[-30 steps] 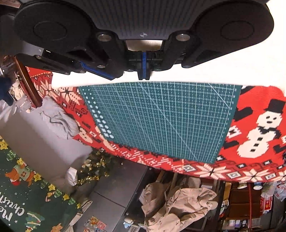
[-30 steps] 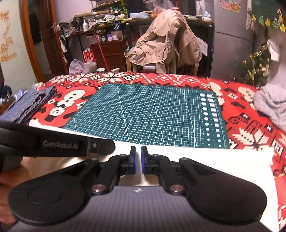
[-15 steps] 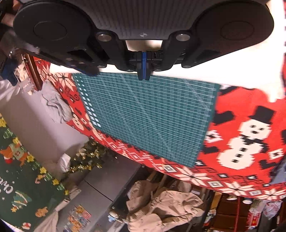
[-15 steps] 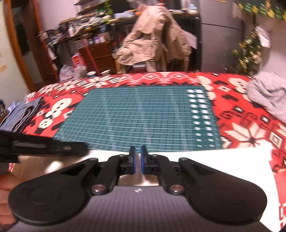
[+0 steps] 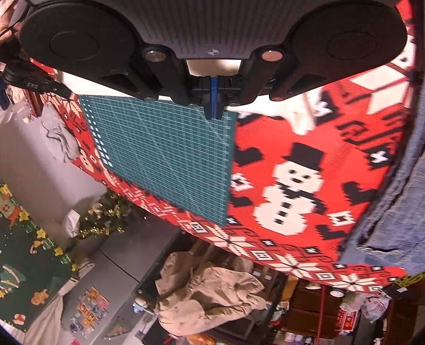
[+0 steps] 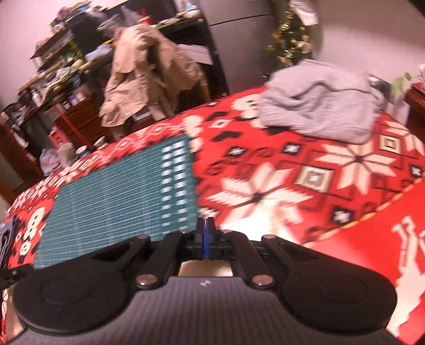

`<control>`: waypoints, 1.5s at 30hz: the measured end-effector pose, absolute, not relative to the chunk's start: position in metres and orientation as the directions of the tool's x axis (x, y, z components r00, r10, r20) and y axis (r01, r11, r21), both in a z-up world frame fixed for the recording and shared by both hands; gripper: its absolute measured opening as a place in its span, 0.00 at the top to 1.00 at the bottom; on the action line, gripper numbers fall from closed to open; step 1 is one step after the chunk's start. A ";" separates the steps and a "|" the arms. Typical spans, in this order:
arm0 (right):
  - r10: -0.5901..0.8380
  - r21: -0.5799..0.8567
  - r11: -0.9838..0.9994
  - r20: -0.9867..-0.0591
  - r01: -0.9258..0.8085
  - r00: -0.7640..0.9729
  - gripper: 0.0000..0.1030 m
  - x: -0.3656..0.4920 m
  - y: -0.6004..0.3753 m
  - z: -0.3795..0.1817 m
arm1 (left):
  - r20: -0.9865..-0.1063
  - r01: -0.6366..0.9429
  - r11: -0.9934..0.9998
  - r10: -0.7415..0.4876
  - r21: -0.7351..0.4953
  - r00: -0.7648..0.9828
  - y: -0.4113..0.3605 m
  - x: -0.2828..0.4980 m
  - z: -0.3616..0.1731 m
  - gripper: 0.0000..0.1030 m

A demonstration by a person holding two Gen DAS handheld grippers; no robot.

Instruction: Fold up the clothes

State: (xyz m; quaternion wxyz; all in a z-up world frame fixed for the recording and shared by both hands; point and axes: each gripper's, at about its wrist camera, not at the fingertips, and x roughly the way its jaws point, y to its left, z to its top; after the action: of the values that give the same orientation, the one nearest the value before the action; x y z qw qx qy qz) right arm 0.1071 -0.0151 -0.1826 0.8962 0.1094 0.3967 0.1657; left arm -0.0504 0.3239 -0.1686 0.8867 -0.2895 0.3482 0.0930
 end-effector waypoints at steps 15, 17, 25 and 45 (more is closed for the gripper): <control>0.423 0.318 0.906 -0.679 -0.279 0.599 0.96 0.104 0.005 -0.180 | -0.686 -0.427 0.813 0.047 -0.396 0.726 0.344 -0.068 -0.166 0.99; 0.391 0.273 0.920 -0.684 -0.281 0.615 0.98 0.104 0.004 -0.181 | -0.686 -0.426 0.812 0.045 -0.398 0.726 0.345 -0.070 -0.167 0.99; 0.311 0.221 0.950 -0.687 -0.219 0.657 1.00 0.120 -0.027 -0.178 | -0.687 -0.429 0.812 0.047 -0.397 0.725 0.346 -0.071 -0.166 0.98; 0.340 0.172 0.934 -0.698 -0.314 0.631 1.00 0.119 -0.032 -0.172 | -0.697 -0.444 0.824 0.086 -0.353 0.712 0.357 -0.077 -0.155 0.99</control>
State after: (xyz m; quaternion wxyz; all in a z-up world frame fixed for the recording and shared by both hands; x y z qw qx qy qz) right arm 0.1189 -0.0322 -0.1722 0.9028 0.0170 0.3897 0.1812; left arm -0.0771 0.3575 -0.1552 0.8889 -0.2569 0.3488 0.1490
